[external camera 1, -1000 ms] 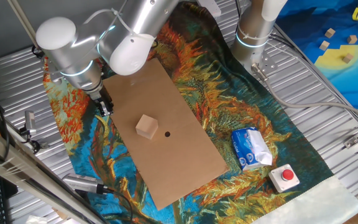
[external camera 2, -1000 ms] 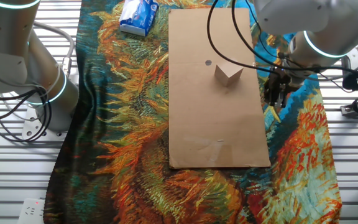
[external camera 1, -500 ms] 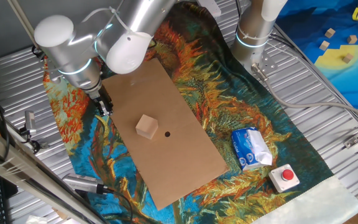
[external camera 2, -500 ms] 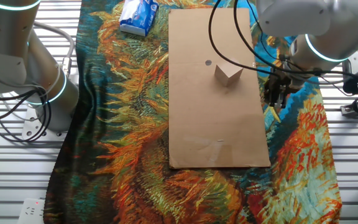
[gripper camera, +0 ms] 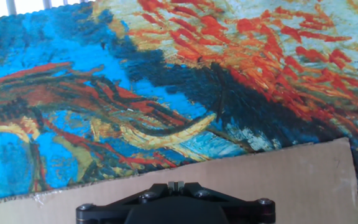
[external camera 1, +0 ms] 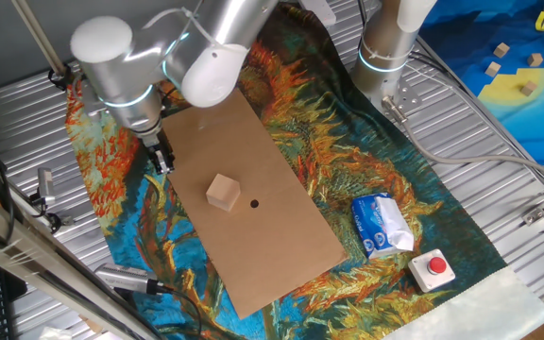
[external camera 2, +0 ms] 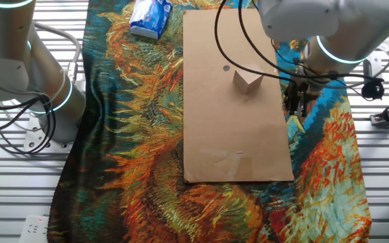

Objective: Use the gripper to push the small block from left to right

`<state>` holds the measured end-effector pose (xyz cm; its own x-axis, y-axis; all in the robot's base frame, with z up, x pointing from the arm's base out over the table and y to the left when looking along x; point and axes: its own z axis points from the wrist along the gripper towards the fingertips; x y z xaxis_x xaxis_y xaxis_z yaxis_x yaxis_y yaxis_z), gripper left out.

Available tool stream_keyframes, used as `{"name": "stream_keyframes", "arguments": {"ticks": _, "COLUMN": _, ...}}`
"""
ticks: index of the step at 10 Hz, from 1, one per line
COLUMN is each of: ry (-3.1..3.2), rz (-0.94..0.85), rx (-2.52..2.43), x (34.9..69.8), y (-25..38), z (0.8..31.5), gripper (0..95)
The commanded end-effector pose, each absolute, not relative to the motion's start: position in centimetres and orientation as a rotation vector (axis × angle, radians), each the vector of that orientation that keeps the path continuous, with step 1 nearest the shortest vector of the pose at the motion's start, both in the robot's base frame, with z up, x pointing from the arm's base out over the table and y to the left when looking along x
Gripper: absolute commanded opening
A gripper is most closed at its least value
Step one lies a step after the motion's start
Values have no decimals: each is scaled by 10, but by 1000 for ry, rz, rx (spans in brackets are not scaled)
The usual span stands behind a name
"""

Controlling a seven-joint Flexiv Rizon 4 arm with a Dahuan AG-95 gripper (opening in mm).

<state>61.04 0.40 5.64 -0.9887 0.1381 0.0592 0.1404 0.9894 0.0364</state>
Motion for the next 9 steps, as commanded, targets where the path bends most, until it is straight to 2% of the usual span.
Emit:
{"name": "stream_keyframes", "arguments": {"ticks": 1, "ry": -3068, "rz": -64, "rx": -216, "x": 610, "y": 4, "z": 56, "gripper": 0}}
{"name": "stream_keyframes", "arguments": {"ticks": 5, "ry": -3053, "rz": -78, "rx": -209, "x": 610, "y": 4, "z": 56, "gripper": 0}}
{"name": "stream_keyframes", "arguments": {"ticks": 9, "ry": -3041, "rz": -105, "rx": -205, "x": 572, "y": -2, "z": 49, "gripper": 0}}
